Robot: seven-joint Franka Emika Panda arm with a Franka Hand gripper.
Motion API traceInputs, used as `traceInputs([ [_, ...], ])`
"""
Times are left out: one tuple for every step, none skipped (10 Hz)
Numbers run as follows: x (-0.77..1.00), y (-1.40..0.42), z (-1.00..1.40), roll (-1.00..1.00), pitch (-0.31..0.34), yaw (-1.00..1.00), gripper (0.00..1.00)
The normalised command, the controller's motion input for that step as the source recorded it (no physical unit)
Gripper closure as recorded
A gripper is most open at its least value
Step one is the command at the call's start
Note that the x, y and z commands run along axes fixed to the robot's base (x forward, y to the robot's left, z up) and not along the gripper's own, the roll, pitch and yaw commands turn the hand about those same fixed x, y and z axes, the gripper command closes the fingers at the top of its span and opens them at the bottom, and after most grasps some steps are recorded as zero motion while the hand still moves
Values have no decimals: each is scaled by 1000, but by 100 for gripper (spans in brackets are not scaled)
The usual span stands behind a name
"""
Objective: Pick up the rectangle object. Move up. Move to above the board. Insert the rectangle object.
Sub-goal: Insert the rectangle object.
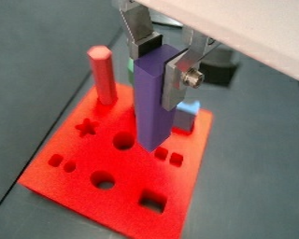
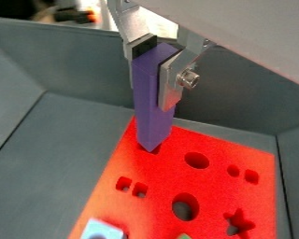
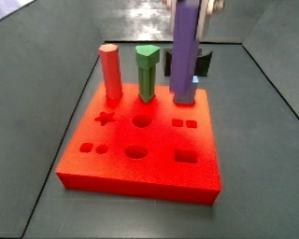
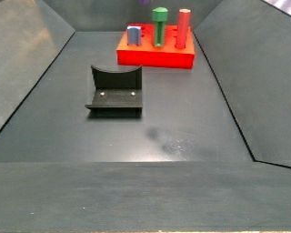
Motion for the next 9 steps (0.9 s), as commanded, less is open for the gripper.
traceInputs([
  [14,-311,-414,17,-34,-891,100],
  [6,-294,-394,11,-20,-903,100],
  [137,-286,-526,63,-4,-817,100],
  [366,-320,-691,169,0,-566,100],
  [149,-257,-589,96,-6,-811,100],
  [0,-23,-414,76,0,-1000,100],
  [0,-3,-374,79,0,-1000,100],
  [-6,0,-371,109,0,-1000,100],
  [-9,0,-351,104,0,-1000,100],
])
